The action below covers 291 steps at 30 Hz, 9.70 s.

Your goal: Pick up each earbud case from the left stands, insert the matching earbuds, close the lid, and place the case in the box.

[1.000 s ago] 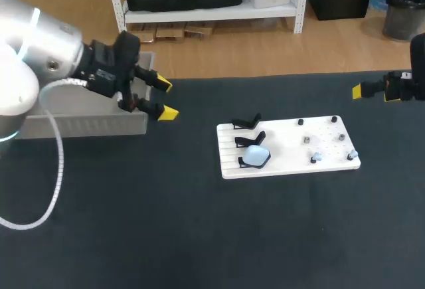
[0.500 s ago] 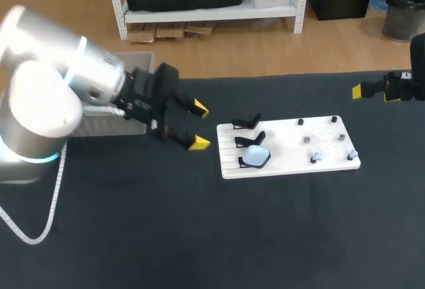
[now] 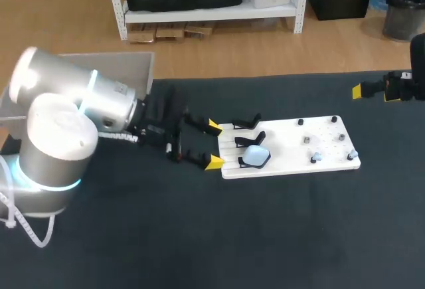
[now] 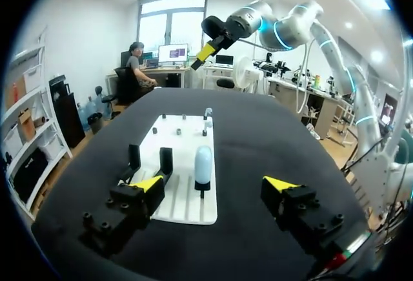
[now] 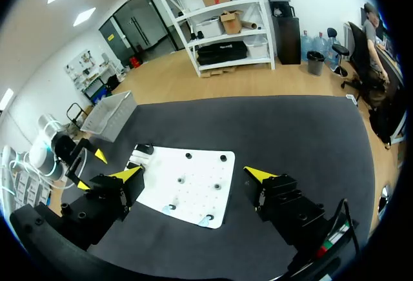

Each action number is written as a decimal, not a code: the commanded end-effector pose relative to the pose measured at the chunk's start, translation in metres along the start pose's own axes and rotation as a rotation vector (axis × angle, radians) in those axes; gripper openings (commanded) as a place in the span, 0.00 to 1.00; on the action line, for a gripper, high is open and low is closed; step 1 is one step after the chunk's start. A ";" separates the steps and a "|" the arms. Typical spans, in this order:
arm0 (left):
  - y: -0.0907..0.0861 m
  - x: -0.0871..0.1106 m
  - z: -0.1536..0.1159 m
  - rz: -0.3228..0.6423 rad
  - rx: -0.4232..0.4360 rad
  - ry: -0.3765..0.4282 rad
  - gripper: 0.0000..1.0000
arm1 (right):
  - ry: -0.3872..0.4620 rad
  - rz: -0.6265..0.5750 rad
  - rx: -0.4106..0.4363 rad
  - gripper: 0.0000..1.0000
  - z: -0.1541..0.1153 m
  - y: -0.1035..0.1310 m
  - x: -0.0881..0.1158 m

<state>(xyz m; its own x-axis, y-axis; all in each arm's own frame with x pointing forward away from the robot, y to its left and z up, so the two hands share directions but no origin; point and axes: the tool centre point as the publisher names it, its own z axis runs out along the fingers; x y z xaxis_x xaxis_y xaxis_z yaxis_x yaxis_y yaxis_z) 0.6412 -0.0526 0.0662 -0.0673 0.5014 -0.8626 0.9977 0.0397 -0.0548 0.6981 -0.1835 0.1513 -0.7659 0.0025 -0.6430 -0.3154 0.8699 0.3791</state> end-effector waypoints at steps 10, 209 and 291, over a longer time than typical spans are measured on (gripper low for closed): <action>-0.001 0.004 0.054 0.056 -0.058 -0.041 0.95 | 0.001 -0.002 -0.007 1.00 0.001 -0.002 0.000; -0.052 -0.054 0.055 0.110 0.031 -0.512 0.00 | 0.007 -0.005 -0.017 1.00 -0.006 0.003 0.008; -0.052 -0.054 0.055 0.110 0.031 -0.512 0.00 | 0.258 -0.130 0.125 1.00 0.050 0.183 0.135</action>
<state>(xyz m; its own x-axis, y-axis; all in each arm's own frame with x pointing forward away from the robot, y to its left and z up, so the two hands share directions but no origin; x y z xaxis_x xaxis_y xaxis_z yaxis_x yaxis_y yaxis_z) 0.5921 -0.1299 0.0882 0.0430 0.0158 -0.9990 0.9990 -0.0157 0.0427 0.5674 -0.0019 0.1056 -0.8540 -0.2354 -0.4639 -0.4008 0.8662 0.2983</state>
